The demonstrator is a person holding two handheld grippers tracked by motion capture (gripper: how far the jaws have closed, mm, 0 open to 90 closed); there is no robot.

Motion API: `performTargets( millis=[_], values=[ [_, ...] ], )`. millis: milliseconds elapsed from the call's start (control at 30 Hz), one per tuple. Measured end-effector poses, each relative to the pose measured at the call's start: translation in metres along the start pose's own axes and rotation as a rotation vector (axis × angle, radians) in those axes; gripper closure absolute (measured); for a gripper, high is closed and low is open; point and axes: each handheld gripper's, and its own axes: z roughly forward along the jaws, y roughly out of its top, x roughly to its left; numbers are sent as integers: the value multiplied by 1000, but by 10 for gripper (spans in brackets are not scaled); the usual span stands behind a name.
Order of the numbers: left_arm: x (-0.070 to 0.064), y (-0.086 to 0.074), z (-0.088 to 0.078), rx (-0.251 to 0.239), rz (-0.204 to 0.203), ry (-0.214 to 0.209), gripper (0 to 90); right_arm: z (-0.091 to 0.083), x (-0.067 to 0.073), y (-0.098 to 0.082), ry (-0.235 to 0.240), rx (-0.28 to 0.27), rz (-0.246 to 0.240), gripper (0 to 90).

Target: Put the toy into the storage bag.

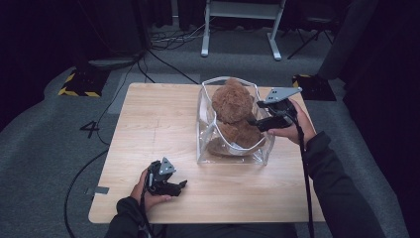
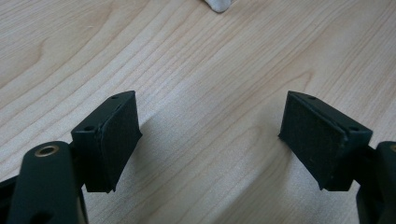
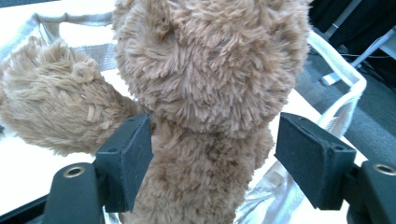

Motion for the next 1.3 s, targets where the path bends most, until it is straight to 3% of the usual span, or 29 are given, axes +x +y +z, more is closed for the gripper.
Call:
performTargets(
  millis=[700,1300],
  values=[
    [0,0,0,0,0,0,199,-23,-3,-1,-40,-17,-15,271],
    [0,0,0,0,0,0,198,-44,-9,-11,-68,-37,2,270]
  ],
)
